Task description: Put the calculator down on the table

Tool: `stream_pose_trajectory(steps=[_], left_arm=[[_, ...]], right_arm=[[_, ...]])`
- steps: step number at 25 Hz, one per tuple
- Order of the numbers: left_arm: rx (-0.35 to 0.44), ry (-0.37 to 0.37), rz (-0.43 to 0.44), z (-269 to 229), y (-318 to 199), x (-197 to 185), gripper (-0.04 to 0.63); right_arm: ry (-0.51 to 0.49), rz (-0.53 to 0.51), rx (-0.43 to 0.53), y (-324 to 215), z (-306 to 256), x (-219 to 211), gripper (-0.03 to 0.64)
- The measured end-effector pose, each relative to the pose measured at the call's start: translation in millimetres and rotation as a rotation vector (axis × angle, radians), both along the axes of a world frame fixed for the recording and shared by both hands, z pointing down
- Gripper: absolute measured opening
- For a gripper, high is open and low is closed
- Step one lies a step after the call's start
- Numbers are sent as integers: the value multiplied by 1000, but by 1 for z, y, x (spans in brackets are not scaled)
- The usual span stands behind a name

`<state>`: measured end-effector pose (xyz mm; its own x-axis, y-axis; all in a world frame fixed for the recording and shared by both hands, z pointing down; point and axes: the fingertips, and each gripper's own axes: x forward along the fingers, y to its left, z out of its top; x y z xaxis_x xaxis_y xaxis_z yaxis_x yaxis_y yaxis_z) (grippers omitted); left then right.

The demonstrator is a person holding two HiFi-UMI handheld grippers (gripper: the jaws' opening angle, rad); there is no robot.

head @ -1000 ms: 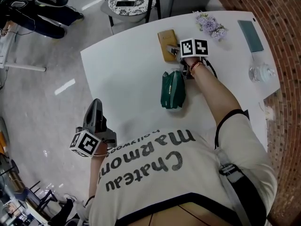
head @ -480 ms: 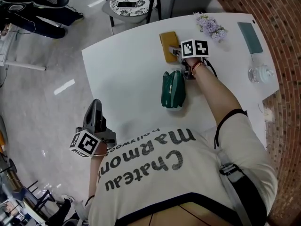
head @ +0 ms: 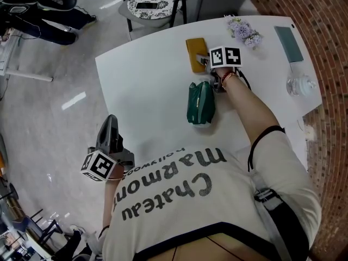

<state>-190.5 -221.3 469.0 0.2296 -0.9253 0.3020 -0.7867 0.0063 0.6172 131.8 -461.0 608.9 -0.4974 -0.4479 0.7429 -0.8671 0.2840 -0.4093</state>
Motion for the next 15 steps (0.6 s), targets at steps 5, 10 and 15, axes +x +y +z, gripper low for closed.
stream_pose_trajectory(steps=[5,10,15], left_arm=[[0,7,-1,1,0,-1,2],[11,-21,17,-2,1,0,2],[31,-22,19,-5,5,0,2]], right_arm=[[10,5,-1,0,0,1,219],[28,10,-2,1,0,1,223],[52,37,-2,2,0,5,242]])
